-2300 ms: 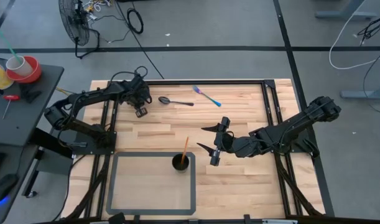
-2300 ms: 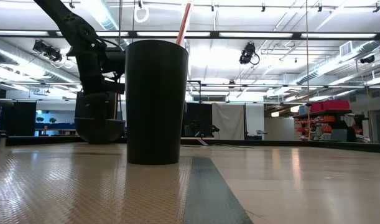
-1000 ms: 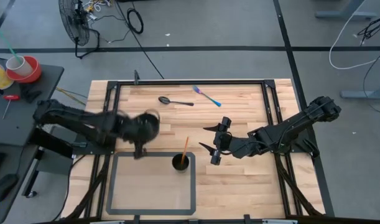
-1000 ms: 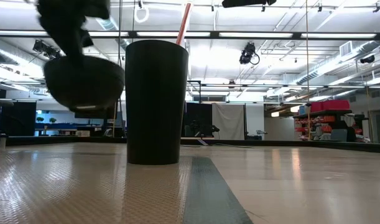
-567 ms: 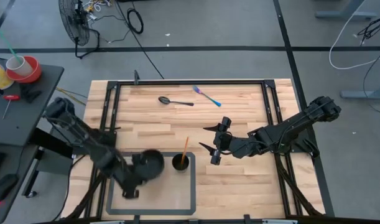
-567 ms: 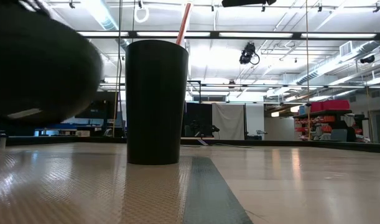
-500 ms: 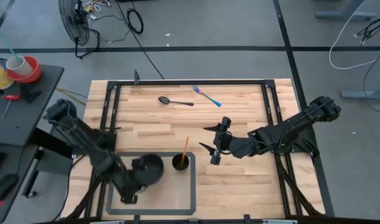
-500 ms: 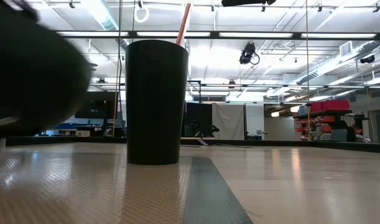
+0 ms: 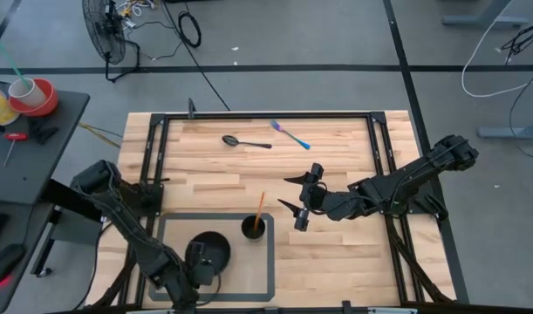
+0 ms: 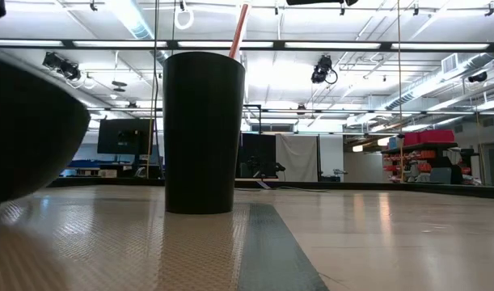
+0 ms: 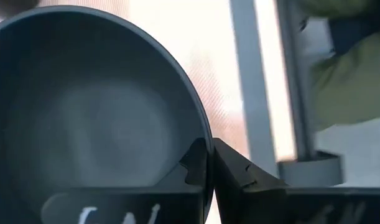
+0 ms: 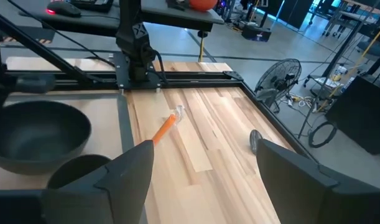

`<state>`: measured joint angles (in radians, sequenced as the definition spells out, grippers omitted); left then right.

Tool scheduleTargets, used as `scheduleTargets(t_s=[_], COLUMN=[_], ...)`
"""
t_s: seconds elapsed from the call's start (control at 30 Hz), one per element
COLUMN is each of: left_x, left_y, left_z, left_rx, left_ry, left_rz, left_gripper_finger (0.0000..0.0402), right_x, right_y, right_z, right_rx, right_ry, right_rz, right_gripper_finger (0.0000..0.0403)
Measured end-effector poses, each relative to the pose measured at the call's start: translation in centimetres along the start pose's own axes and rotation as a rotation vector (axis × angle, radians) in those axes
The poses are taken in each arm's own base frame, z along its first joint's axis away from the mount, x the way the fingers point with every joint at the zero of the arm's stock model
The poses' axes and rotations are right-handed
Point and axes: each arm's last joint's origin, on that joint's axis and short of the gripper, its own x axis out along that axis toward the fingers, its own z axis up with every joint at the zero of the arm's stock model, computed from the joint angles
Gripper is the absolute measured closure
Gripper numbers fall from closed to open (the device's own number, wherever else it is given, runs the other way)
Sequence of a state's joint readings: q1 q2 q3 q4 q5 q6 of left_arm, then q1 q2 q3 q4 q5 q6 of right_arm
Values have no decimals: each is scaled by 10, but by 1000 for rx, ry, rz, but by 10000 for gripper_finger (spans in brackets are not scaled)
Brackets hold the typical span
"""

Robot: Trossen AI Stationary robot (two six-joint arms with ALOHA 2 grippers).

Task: Pick & Place Utensil
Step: Put the black bowl on the transparent mat

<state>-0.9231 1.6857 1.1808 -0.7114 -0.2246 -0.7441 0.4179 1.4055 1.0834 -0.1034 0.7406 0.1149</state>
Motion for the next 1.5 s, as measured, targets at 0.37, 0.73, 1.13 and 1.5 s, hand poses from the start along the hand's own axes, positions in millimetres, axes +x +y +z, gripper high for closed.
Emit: scheduleTargets(t_s=[0.37,0.73,1.13,1.5], left_x=[-2,-1,-1,-1], left_y=[-8,-9,-10,-10], left_z=[4,5,5,5], left_rx=[28,13,10,-34], left_ry=[36,-1,9,22], left_rz=[64,64,47,35], left_gripper_finger=[384,386,384,370], right_x=[0,0,0,0], right_y=[0,1,1,2], right_z=[0,0,0,0], right_rx=[34,34,41,52], right_ry=[1,4,8,8], right_rz=[1,26,47,50], right_gripper_finger=[117,117,117,117])
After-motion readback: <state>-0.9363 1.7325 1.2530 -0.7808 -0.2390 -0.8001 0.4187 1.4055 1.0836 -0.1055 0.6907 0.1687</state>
